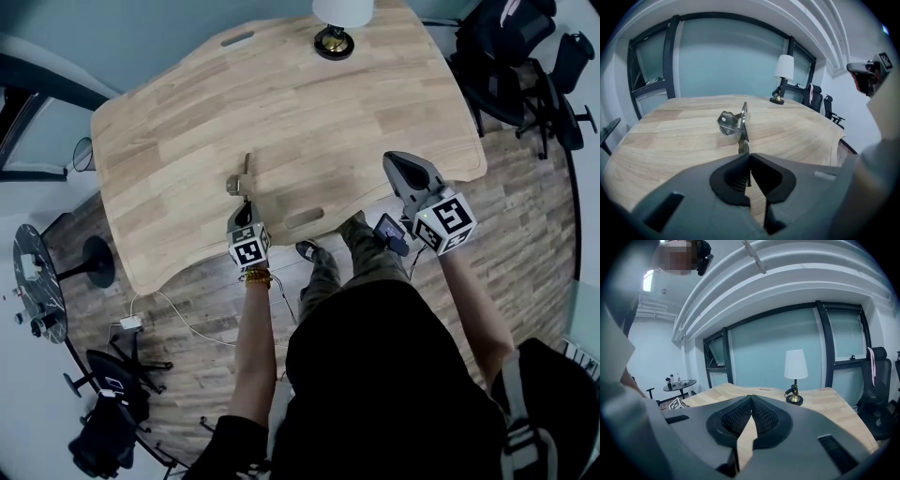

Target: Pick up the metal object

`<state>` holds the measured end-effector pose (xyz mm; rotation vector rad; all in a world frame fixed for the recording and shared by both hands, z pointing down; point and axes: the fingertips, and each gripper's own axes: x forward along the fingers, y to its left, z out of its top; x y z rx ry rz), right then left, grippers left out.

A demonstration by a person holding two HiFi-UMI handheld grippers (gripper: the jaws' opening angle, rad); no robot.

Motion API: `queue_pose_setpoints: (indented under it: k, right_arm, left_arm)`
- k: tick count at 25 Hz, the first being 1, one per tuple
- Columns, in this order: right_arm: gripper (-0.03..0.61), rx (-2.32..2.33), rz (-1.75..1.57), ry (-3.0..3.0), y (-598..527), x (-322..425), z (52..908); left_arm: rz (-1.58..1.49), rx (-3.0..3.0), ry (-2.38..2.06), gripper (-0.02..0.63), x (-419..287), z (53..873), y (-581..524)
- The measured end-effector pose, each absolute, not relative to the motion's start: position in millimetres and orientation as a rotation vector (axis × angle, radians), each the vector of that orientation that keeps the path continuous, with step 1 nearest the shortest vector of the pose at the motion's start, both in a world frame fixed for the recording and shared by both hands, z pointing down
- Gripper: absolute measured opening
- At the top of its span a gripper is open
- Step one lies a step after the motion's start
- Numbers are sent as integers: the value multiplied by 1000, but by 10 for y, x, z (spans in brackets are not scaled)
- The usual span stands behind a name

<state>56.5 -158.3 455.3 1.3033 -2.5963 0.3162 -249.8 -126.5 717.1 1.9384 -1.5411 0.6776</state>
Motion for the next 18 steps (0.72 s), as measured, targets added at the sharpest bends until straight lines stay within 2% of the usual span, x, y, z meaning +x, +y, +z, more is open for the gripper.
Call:
queue_pose_setpoints:
  k: [18]
  right_arm:
    - [-9,1287,295,-2667,-1653,259,4538]
  left_arm:
    - [498,2192,-1641,20,-2267,5939,-1552]
